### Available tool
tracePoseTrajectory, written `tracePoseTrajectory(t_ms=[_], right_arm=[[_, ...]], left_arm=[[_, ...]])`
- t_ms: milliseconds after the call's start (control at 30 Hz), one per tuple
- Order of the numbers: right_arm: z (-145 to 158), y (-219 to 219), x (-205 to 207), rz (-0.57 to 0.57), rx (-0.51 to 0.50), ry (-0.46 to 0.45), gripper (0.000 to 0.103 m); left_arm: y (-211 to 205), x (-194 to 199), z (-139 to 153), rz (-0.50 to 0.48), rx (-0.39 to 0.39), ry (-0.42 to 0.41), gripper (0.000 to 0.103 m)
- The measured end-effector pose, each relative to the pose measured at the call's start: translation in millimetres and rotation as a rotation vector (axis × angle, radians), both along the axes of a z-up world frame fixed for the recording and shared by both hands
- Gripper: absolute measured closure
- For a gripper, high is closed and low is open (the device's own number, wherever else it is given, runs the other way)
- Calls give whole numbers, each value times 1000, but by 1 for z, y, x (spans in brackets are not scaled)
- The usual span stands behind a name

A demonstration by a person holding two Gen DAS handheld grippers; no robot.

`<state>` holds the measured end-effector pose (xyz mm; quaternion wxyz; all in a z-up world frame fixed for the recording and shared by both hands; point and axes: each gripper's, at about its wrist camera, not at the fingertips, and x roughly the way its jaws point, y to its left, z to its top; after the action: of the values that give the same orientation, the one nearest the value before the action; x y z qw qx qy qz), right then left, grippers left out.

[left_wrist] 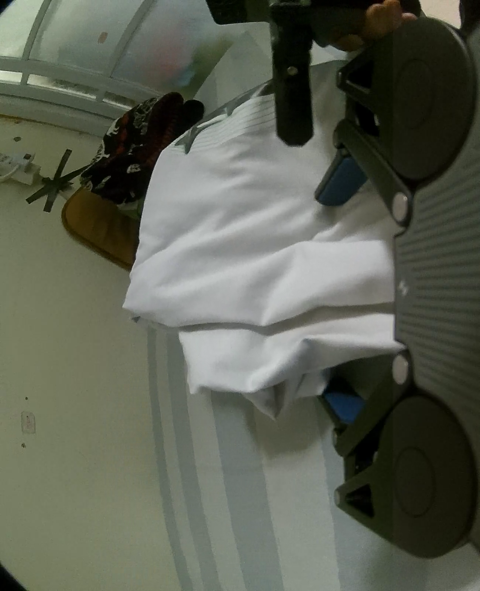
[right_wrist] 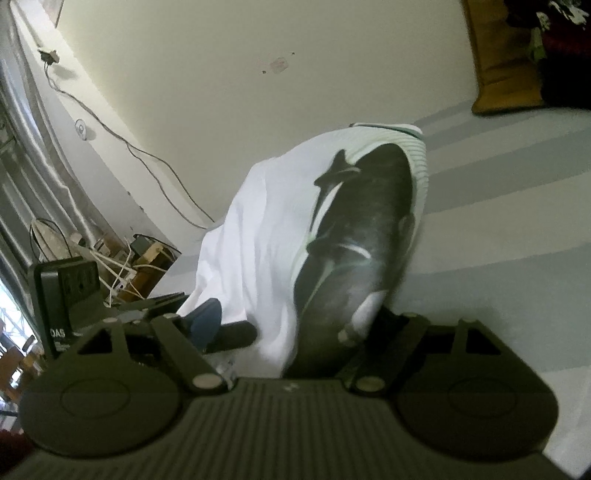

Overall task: Fold small clothes
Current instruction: 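Grasp the folded white T-shirt bundle with both grippers from opposite sides, then lift the white T-shirt bundle with both grippers and carry it toward the dark garment stack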

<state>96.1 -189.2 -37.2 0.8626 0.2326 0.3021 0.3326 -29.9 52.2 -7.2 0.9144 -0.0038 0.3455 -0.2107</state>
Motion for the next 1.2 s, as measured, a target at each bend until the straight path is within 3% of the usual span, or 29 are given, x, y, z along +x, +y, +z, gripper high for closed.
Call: tracePoseTrajectory(t_ms=[300, 1133, 1200], right_arm=[[1, 9, 2, 55, -21, -36, 0], [3, 8, 0, 61, -23, -28, 0], [3, 12, 4, 60, -13, -3, 31]], left_arm=[[-3, -2, 0, 31, 18, -8, 0], [-8, 4, 2, 25, 33, 4, 1], [-9, 5, 2, 15, 27, 6, 2]])
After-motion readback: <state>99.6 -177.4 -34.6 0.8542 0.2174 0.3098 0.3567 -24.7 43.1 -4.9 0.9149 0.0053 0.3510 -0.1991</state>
